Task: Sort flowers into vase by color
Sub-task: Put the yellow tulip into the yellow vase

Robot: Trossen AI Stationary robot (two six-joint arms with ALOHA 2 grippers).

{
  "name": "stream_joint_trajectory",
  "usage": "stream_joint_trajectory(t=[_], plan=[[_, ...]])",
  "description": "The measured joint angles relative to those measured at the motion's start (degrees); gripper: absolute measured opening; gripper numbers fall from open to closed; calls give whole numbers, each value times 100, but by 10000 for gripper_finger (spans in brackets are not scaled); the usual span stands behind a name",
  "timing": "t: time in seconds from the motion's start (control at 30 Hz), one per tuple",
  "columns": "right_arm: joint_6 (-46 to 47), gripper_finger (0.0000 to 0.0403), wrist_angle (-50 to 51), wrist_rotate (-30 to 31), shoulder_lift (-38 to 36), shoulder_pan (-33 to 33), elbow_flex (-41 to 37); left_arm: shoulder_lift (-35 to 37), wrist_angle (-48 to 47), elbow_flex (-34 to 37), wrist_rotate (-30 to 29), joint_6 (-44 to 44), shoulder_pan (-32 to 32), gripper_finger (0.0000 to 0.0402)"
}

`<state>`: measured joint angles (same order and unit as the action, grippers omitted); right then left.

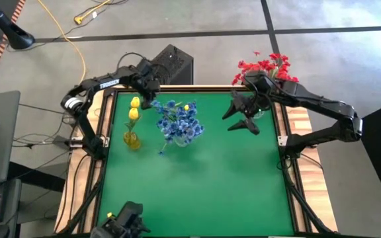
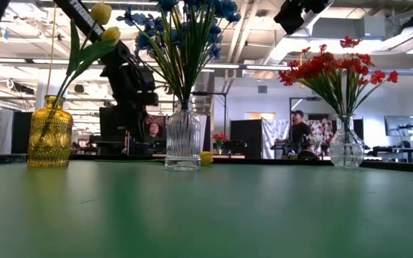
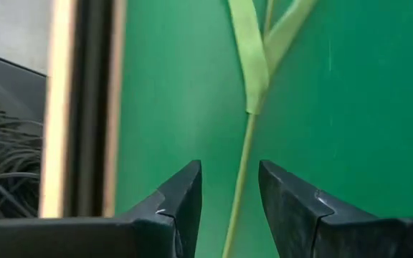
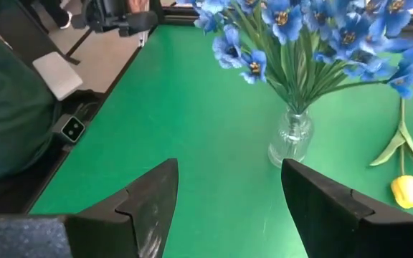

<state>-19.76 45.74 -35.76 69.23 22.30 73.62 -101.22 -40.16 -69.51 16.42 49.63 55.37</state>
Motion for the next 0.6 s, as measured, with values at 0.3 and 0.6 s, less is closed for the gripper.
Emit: stream_joint_trajectory(t=[0.3, 0.6], plan=[[28, 276, -63, 3, 17, -4, -10, -346, 51, 218, -148, 174, -32, 127], [30, 276, -132, 3, 20, -4, -10, -760, 282, 212, -358, 315, -226, 126]])
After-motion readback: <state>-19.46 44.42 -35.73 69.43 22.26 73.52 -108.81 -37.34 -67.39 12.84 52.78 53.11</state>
